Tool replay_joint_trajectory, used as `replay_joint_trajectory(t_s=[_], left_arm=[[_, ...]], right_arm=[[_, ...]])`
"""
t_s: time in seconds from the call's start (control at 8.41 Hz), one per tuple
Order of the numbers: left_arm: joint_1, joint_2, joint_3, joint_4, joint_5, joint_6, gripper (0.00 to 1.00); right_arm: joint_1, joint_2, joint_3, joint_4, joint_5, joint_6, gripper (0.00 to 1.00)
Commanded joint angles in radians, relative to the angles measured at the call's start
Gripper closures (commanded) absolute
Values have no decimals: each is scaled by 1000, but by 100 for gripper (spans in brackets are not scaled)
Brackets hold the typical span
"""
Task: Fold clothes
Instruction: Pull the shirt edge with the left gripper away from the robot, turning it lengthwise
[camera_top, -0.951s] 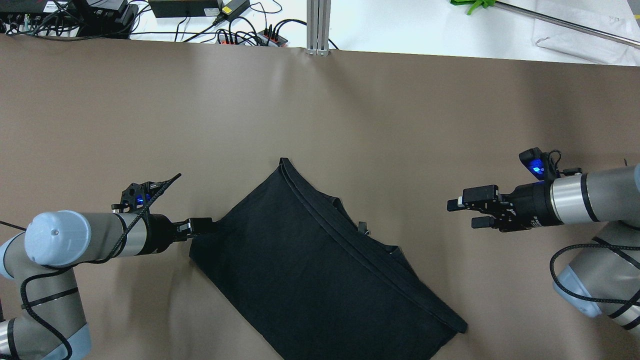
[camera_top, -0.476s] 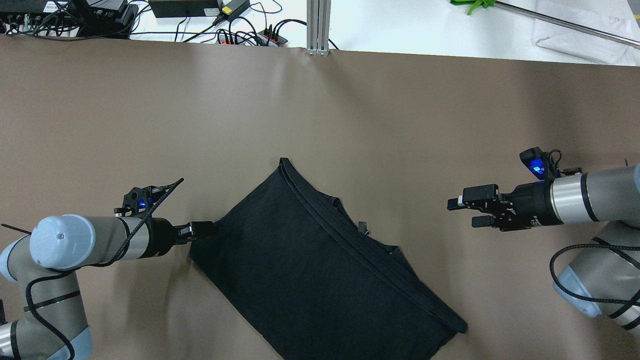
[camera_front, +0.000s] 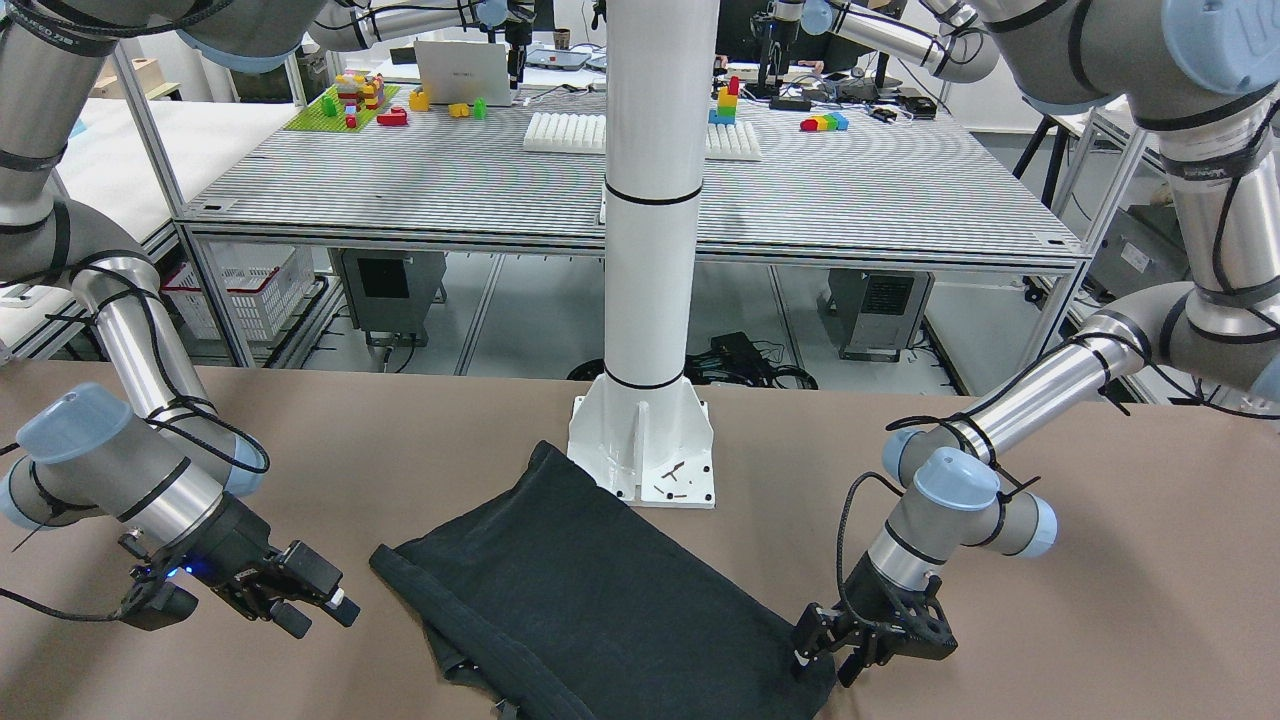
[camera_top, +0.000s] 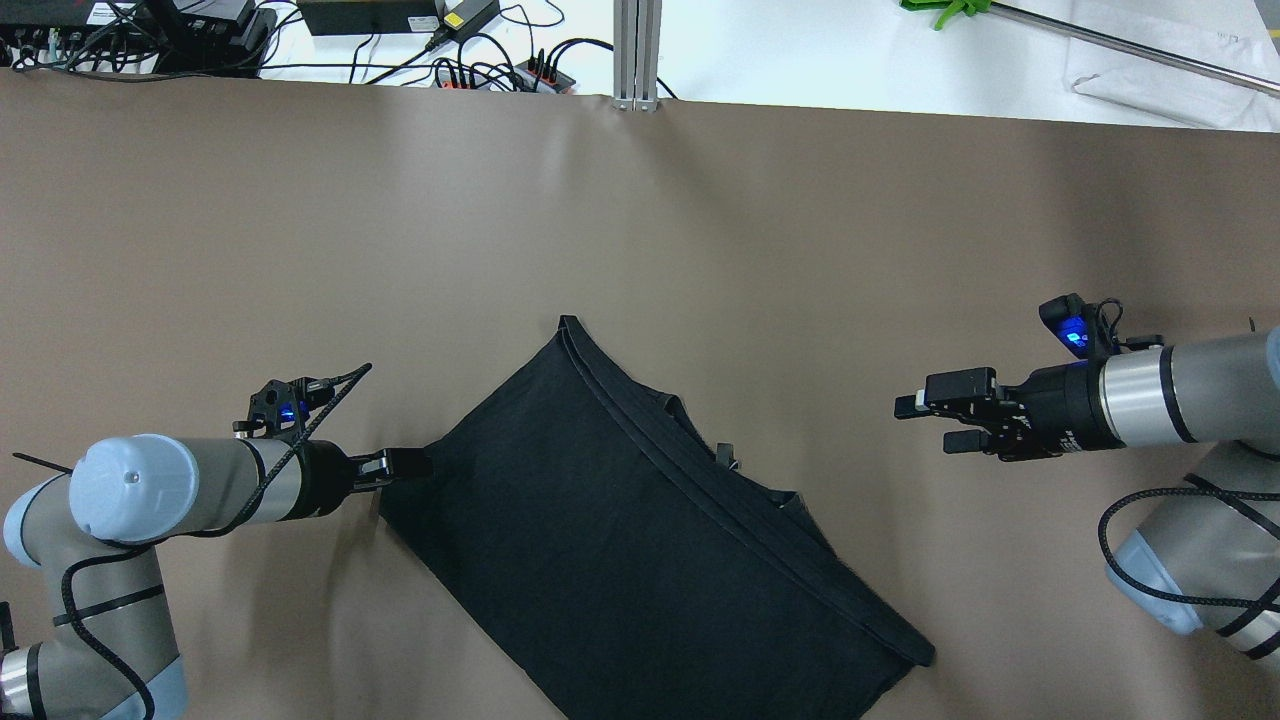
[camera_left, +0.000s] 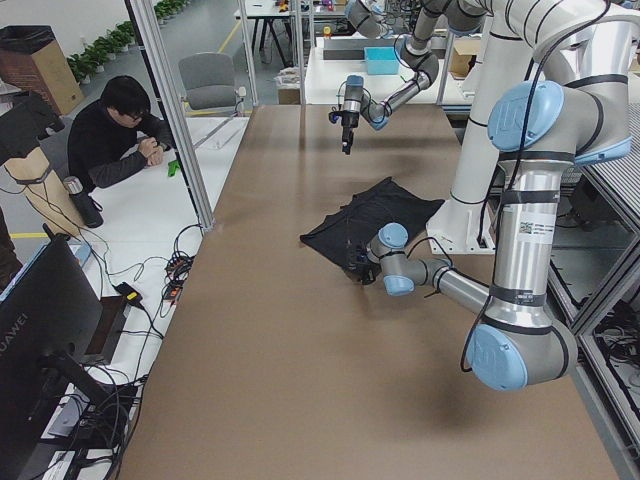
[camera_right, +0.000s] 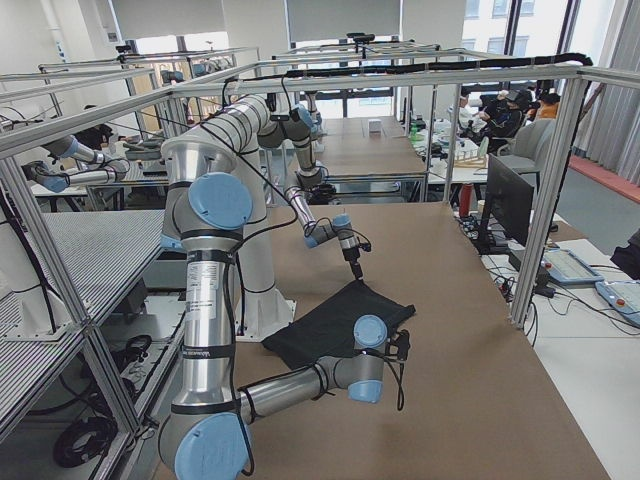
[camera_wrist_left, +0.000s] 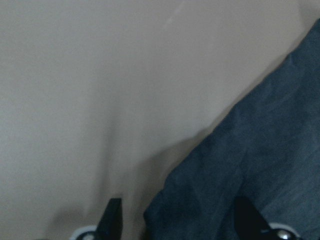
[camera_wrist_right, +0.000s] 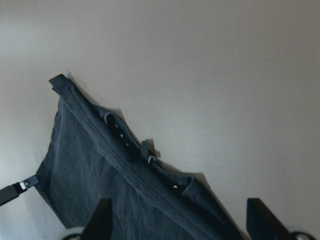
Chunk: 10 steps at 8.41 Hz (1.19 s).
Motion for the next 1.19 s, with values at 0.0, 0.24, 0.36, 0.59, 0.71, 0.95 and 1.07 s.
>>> replay_joint_trajectory(t_s=[0.0, 0.24, 0.36, 0.59, 0.71, 0.95, 1.07], left_arm=[[25, -9, 15, 0, 3, 1, 28], [24, -9, 4, -2, 2, 0, 69], [24, -13, 0, -2, -1, 0, 95], [22, -1, 0, -3, 2, 0, 100], [21, 0, -23, -3, -6, 0, 100], [7, -3, -43, 6, -11, 0, 100], [-26, -7, -42, 29, -18, 1, 100]], right_arm=[[3, -1, 0, 0, -2, -1, 6], [11, -3, 3, 0, -2, -1, 6], [12, -4, 3, 0, -2, -1, 6], [12, -6, 3, 0, -2, -1, 6], [11, -8, 1, 0, -2, -1, 6], [11, -9, 0, 0, -2, -1, 6], [11, -12, 0, 1, -2, -1, 6]])
